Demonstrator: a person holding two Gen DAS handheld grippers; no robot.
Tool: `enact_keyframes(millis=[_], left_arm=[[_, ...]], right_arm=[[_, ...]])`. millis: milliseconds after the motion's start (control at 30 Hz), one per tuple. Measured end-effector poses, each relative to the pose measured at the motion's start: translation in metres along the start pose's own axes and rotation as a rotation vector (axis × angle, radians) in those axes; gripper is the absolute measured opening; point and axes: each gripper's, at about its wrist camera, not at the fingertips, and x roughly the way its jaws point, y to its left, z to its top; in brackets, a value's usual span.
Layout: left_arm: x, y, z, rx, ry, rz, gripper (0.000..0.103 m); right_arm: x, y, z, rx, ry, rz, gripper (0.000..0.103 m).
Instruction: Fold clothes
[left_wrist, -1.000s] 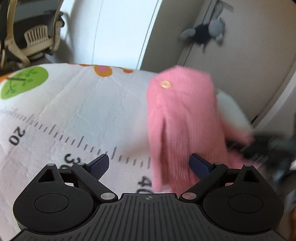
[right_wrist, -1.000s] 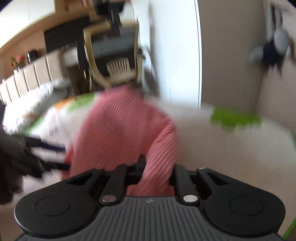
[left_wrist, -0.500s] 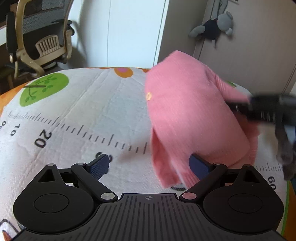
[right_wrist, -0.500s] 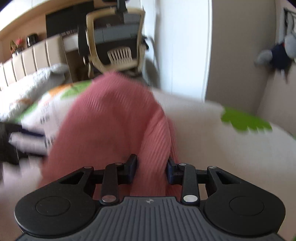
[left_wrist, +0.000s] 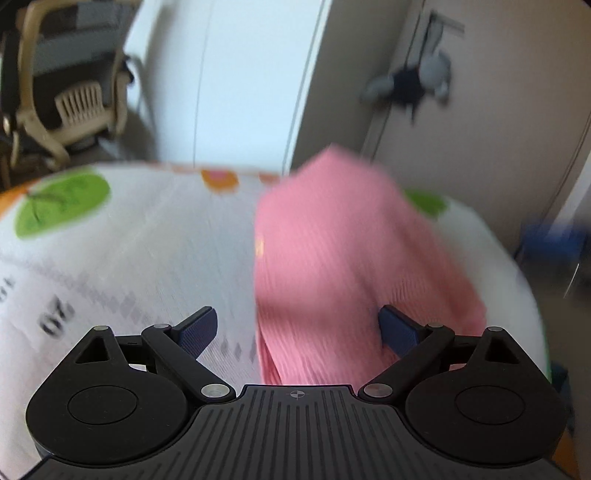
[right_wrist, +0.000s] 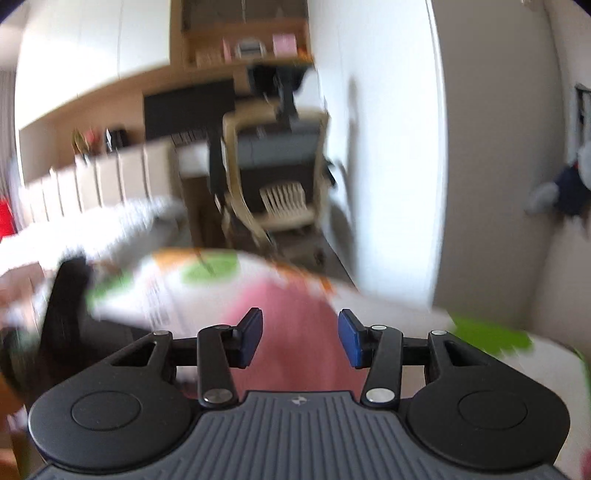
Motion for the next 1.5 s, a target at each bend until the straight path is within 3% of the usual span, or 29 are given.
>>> enact_keyframes(millis=[67,200,267,433,567,700,833,933,1000,1100,1333,1400,1500], left_arm=[[0.002,-0.005,-0.002,0.025,0.002,0.012,0.098],[-0.002,-0.007,-0.003,0.048,-0.002,0.023,0.098],[-0.009,-0.001,-0.004,0.040,-0.005,0.016,0.098],[-0.028,0.017,0.002,0.005,-0.035,-0.014,0.098],[-0.032,0.030,0.019,-0.079,-0.090,-0.022,0.098],[-0.022,0.033,0.041,-0.129,-0.118,-0.064,0.098],[-0.005,0.027,0.058,-0.101,-0.125,-0.070,0.098],[0.026,0.020,0.063,-0.026,-0.063,-0.001,0.098],[0.054,0.014,0.057,0.044,-0.001,0.086,0.099],[0.069,0.017,0.049,0.015,0.007,0.053,0.100],[0.035,0.011,0.042,0.042,-0.033,0.048,0.099],[0.029,0.013,0.037,0.033,-0.024,0.017,0.099],[0.029,0.016,0.026,-0.012,0.025,-0.089,0.099]], right_arm=[[0.036,0.004,0.011,0.021,0.020,0.038,0.045],[0.129,0.019,-0.018,-0.118,0.250,-0.145,0.045],[0.148,0.016,-0.040,-0.108,0.295,-0.169,0.045],[0.146,0.015,-0.040,-0.104,0.272,-0.169,0.046],[0.150,0.015,-0.041,-0.096,0.258,-0.164,0.047],[0.126,0.023,-0.041,-0.121,0.190,-0.179,0.047],[0.081,0.043,-0.052,-0.116,0.164,-0.070,0.048],[0.074,0.052,-0.083,-0.155,0.238,-0.060,0.048],[0.071,0.052,-0.096,-0.165,0.233,-0.083,0.049],[0.069,0.049,-0.095,-0.138,0.249,-0.074,0.052],[0.069,0.048,-0.101,-0.125,0.229,-0.078,0.055],[0.067,0.048,-0.102,-0.118,0.221,-0.081,0.055],[0.066,0.045,-0.100,-0.104,0.214,-0.080,0.055]])
